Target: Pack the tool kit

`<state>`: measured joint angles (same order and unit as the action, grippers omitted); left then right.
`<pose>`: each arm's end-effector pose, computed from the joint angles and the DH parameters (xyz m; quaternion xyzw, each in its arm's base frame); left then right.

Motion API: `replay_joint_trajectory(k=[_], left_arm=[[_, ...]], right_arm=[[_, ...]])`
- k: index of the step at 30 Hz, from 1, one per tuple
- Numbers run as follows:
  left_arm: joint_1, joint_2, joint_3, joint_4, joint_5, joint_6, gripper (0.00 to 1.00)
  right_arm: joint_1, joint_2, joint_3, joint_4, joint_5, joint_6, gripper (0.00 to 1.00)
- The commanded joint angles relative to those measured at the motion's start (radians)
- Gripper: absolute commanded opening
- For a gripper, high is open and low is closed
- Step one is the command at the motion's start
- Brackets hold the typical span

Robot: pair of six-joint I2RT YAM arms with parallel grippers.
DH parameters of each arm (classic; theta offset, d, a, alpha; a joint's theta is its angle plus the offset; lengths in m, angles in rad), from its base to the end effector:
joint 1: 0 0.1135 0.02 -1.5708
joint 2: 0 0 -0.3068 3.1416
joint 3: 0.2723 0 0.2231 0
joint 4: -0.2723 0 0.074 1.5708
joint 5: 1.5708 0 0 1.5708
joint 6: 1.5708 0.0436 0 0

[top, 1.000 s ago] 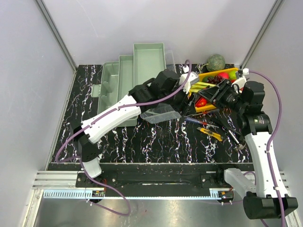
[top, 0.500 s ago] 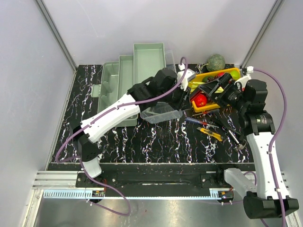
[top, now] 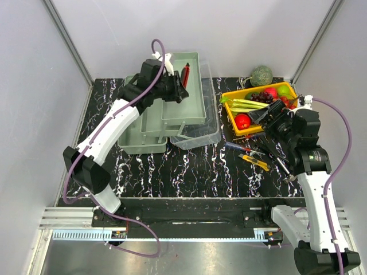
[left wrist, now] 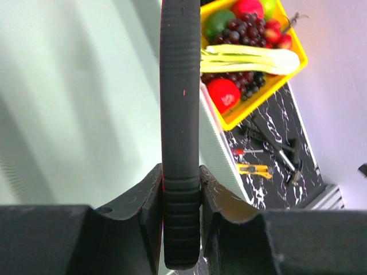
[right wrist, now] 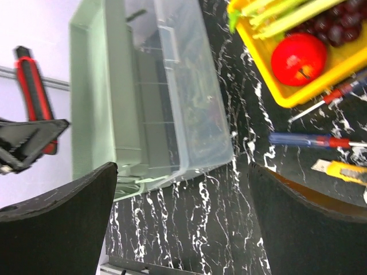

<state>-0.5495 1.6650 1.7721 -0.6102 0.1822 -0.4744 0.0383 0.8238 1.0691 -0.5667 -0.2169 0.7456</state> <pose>0.3016 -0.1940 0.4452 0.0784 0.8549 -0.3165 0.4034 0.1156 0.0138 0.4122 0.2199 0.7784 0.3032 0.5038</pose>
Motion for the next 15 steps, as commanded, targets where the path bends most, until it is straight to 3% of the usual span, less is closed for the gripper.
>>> replay_joint_trajectory(k=[1, 8, 11, 13, 15], left_arm=[[0.054, -0.011, 0.021, 0.023, -0.007, -0.067, 0.15], [0.065, 0.050, 0.049, -0.039, -0.033, -0.168, 0.16], [0.063, 0.055, 0.027, -0.045, -0.075, -0.228, 0.34], [0.063, 0.055, 0.018, -0.048, -0.095, -0.245, 0.37], [0.065, 0.055, 0.013, -0.053, -0.116, -0.253, 0.48]], right_arm=[[0.005, 0.002, -0.034, -0.013, 0.054, 0.011, 0.99], [0.005, 0.009, -0.064, -0.016, 0.067, 0.020, 0.99], [0.005, 0.018, -0.074, -0.016, 0.067, 0.024, 0.99], [0.005, 0.023, -0.078, -0.018, 0.068, 0.023, 0.99], [0.003, 0.024, -0.083, -0.018, 0.068, 0.021, 0.99]])
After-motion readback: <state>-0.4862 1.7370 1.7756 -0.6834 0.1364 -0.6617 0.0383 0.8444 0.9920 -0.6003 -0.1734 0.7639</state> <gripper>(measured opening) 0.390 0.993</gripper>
